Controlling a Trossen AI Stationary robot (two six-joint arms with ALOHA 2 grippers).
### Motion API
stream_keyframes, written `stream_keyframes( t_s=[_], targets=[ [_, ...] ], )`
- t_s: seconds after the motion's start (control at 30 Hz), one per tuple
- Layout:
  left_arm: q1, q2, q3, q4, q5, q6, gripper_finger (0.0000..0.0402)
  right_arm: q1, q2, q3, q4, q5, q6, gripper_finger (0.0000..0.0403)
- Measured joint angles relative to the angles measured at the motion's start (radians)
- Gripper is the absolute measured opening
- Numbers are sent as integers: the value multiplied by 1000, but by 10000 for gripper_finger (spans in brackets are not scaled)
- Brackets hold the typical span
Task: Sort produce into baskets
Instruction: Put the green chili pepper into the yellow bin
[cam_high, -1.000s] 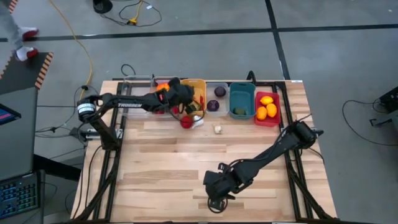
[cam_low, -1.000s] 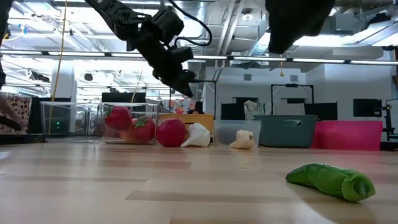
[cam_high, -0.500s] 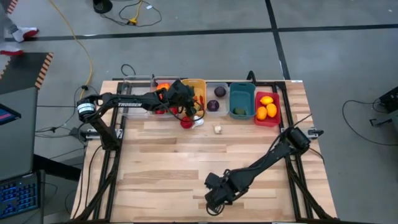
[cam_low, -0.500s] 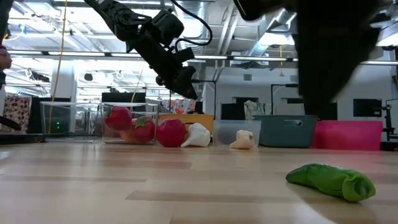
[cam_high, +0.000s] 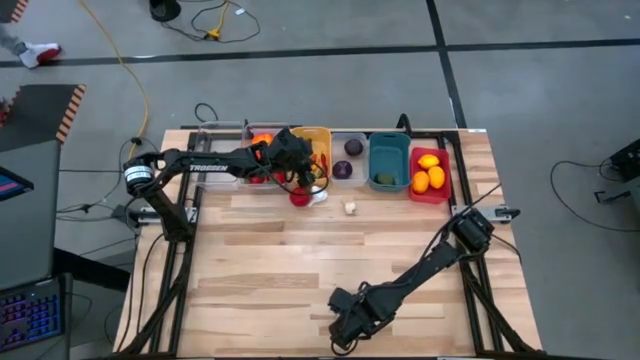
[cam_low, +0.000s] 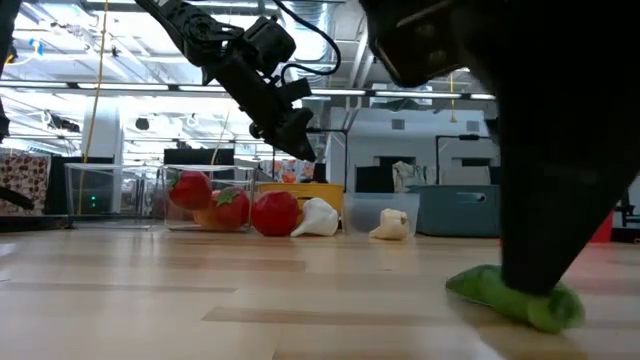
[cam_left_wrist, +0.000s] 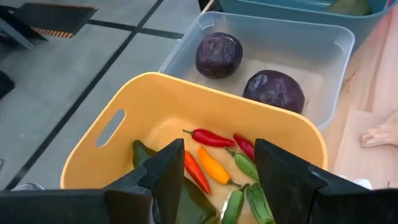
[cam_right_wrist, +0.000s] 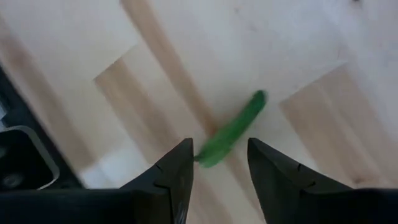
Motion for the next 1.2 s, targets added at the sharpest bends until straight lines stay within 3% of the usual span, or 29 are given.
stream_keyframes(
  t_s=[0.37, 0.53, 0.73, 0.87, 1.2],
  targets=[
    [0, 0, 0, -9, 1, 3, 183, -3, 49, 4, -13, 15, -4, 111],
    [0, -10, 6, -51, 68, 28, 183, -14, 29, 2, -20, 3, -34, 72],
    [-12, -93, 92, -293, 96, 126, 183, -80, -68, -4, -55, 1, -230, 59],
    [-37, -191, 141, -458, 95, 146, 183, -162, -152, 0, -85, 65, -410, 58],
    [-119, -471, 147, -697, 95, 20, 183, -444, -293, -1, -49, 222, -855, 58]
  ],
)
